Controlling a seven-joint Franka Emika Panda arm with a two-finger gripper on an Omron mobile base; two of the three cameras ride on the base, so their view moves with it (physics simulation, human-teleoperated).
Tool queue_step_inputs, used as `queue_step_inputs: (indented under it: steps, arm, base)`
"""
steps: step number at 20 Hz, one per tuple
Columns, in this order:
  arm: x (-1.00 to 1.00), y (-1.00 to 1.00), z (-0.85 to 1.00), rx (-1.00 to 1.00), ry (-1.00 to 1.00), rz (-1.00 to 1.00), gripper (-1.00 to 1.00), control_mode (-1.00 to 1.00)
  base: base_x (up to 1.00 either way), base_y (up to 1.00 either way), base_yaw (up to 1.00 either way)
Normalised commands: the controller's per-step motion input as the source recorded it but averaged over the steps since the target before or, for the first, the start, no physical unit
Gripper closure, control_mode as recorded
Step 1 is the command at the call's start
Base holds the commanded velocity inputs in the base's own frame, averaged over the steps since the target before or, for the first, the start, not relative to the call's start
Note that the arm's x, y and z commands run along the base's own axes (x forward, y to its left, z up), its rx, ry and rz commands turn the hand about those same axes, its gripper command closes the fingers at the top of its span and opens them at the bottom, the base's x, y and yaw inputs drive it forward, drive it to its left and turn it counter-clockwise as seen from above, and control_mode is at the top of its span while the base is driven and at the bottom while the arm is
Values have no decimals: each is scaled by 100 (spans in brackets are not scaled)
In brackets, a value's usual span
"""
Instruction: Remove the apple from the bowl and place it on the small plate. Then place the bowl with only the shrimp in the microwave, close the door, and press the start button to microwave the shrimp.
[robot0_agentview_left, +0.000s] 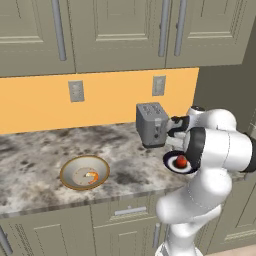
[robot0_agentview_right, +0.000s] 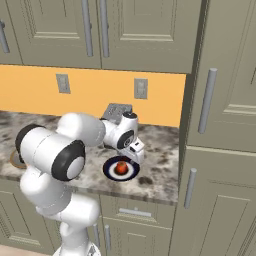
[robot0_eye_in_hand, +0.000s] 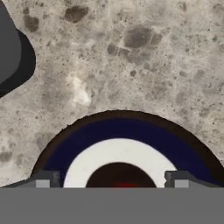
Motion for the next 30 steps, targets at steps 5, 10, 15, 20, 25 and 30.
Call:
queue_step_inputs:
  steps: [5,10,15,20,25,30]
  arm:
    - [-40,9,71,-7,-24,0,-100,-100]
    - [-42,76,33,-1,-6,1,-100,-100]
    - [-18,100,5,0,0,4,-100,-100]
    - [0,100,0,0,1,3,-100,-100]
    - [-2,100,-11,2,0,14,-100,-100]
    - [-10,100,-2,4,0,17,-100,-100]
  base:
    - [0,0,0]
    - [0,0,0]
    - [0,0,0]
    - [0,0,0]
    - [0,0,0]
    - [0,0,0]
